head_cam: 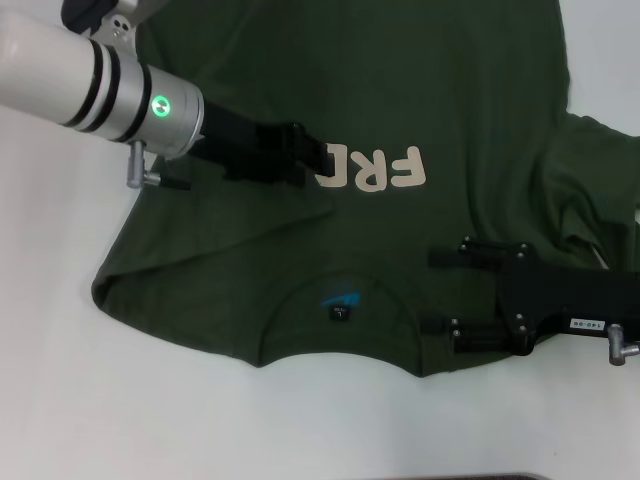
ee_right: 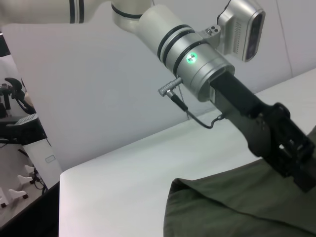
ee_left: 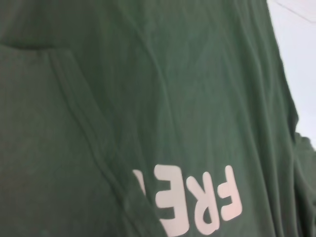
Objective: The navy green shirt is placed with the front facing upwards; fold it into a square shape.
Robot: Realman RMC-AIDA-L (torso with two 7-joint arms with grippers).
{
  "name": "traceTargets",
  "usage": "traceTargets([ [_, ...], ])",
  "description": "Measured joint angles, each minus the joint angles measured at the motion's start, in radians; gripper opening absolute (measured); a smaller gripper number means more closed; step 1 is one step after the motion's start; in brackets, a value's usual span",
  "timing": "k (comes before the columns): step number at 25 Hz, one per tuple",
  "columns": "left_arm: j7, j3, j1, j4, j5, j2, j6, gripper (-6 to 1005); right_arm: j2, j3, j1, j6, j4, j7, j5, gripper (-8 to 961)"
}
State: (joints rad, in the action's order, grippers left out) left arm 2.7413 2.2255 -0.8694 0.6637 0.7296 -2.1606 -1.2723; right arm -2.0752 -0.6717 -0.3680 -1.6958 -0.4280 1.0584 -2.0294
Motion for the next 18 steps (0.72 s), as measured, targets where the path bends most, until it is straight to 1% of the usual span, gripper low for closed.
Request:
traceTargets([
  [2, -0.007, 0.002, 0.008, 0.025, 0.009, 0.002, -0.015, 358, 0.0, 0.005, -0.001, -0.009, 0.0, 0.0, 0.0, 870],
  [5, -0.03, 0.006, 0.04, 0.095, 0.041, 0.015, -0.057, 455, -0.001, 0.045, -0.002, -0.057, 0.001, 0.012, 0.019, 870],
  [9, -0.08, 0.009, 0.095, 0.164, 0.107, 0.053, -0.151, 574, 0.001, 0.134, 0.005, -0.136, -0.006, 0.15, 0.087, 870],
  [10, -0.114, 0.014, 0.113, 0.178, 0.136, 0.067, -0.186, 603, 0.013, 0.156, 0.003, -0.134, -0.01, 0.271, 0.1, 870],
  [11, -0.168, 0.023, 0.133, 0.187, 0.166, 0.078, -0.224, 633, 0.013, 0.156, 0.003, -0.134, -0.01, 0.271, 0.1, 870],
  [12, -0.225, 0.035, 0.153, 0.194, 0.19, 0.085, -0.257, 663, 0.02, 0.16, 0.0, -0.124, -0.01, 0.334, 0.1, 870],
  [14, -0.388, 0.07, 0.197, 0.21, 0.232, 0.088, -0.317, 717, 0.031, 0.158, -0.004, -0.096, -0.01, 0.439, 0.097, 870],
  [15, -0.498, 0.091, 0.228, 0.22, 0.255, 0.082, -0.345, 743, 0.034, 0.155, -0.004, -0.082, -0.011, 0.475, 0.097, 870],
  [17, -0.689, 0.113, 0.284, 0.232, 0.296, 0.064, -0.378, 797, 0.036, 0.154, -0.004, -0.073, -0.011, 0.509, 0.096, 870],
  [18, -0.805, 0.119, 0.316, 0.235, 0.321, 0.053, -0.39, 796, 0.037, 0.155, -0.004, -0.074, -0.012, 0.518, 0.096, 870],
])
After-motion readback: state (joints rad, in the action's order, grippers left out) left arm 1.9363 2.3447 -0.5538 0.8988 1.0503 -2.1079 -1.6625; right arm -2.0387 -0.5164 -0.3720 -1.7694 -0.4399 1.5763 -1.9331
